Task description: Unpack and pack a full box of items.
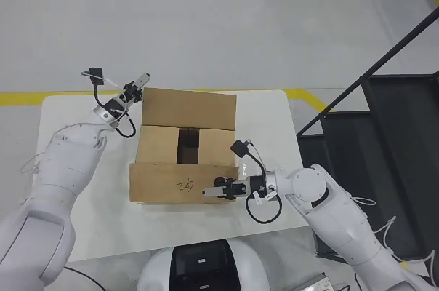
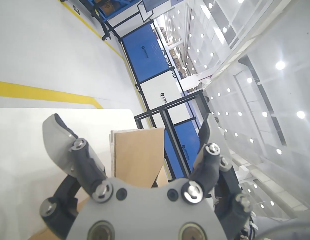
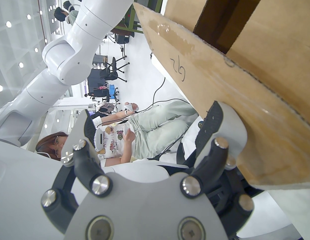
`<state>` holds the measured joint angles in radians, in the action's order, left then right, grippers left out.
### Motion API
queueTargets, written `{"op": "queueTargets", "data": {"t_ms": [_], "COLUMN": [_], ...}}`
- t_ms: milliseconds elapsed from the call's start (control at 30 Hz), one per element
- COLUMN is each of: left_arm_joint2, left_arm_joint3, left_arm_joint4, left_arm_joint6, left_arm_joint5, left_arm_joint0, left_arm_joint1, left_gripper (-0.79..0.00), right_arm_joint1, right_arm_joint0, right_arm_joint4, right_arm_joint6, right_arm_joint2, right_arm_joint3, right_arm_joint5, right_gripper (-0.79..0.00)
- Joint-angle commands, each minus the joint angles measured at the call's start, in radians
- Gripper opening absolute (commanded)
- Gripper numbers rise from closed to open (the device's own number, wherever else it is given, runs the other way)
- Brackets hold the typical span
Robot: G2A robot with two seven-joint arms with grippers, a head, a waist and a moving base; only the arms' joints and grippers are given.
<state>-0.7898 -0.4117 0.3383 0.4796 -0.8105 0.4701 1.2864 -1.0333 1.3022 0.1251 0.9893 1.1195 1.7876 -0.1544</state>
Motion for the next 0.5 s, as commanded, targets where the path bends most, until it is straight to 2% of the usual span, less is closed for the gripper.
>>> {"op": "queueTargets", "data": {"t_ms": [0,200,333,400,467], "left_arm_joint2": [-0.005,-0.054,-0.1,-0.12,-0.135], "left_arm_joint3": [0.016,0.079,0.076,0.059,0.018], "left_arm_joint4": [0.034,0.16,0.266,0.32,0.364], "left_arm_joint6": [0.032,0.133,0.285,0.405,0.472], "left_arm_joint5": [-0.01,-0.07,-0.121,-0.125,-0.059], "left_arm_joint0": [-0.003,-0.014,0.009,0.025,0.044], "left_arm_joint1": [0.01,0.02,0.009,0.0,-0.01], "left_gripper": [0.0,0.0,0.0,0.0,0.0], "right_arm_joint1": [0.001,0.001,0.001,0.001,0.001], "right_arm_joint0": [0.0,-0.002,-0.007,-0.009,-0.012], "right_arm_joint4": [0.0,-0.003,-0.005,-0.007,-0.008], "right_arm_joint6": [0.001,0.003,0.003,0.004,0.004], "right_arm_joint2": [0.0,-0.007,-0.01,-0.013,-0.016], "right_arm_joint3": [0.001,0.003,0.002,0.0,-0.004], "right_arm_joint5": [0.0,0.003,0.003,0.005,0.006], "right_gripper": [0.0,0.0,0.0,0.0,0.0]}}
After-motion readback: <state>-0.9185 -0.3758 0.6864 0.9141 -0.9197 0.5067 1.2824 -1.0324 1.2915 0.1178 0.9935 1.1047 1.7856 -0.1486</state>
